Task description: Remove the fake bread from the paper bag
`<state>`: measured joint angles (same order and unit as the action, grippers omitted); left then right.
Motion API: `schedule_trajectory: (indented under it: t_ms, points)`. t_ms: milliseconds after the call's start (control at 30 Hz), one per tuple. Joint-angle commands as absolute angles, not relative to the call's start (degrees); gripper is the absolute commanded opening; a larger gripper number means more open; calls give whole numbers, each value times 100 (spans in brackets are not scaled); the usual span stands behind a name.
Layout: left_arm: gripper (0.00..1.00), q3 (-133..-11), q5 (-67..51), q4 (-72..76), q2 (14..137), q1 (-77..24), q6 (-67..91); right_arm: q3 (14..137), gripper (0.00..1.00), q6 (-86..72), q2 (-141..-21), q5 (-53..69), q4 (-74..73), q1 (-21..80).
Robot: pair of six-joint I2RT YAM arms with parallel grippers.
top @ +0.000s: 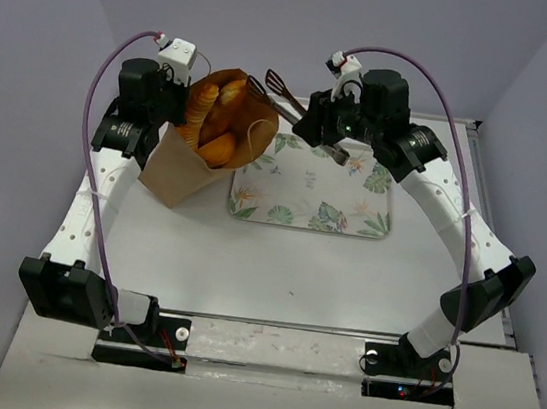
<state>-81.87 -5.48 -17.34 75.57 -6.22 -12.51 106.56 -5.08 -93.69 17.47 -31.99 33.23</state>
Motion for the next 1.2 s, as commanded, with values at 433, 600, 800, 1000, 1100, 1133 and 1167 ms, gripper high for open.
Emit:
schedule_trajectory:
  t_ms: [433,600,800,1000,1100,1133,1167]
  points:
    - [0,-8218,-378,-1327,7392,-852,-791,10600,54,-1318,-9958,1696,-2540,3445]
    - [0,-8165,-431,-1310,7383,-853,-782,10924,54,-1389,-10248,1837,-2522,3498]
    - [0,-8077,-527,-1275,7374,-896,-765,11452,55,-1406,-10730,1968,-2505,3498]
    - [0,-8051,-483,-1213,7356,-896,-774,11830,55,-1450,-11065,2092,-2452,3498]
    - [0,-8051,-475,-1178,7356,-896,-704,11935,53,-1468,-11136,2039,-2400,3498]
    - [0,-8042,-466,-1169,7356,-896,-677,11979,47,-1468,-11197,2030,-2408,3498]
    - [0,-8042,-440,-1160,7356,-896,-659,12040,44,-1468,-11206,2039,-2408,3498]
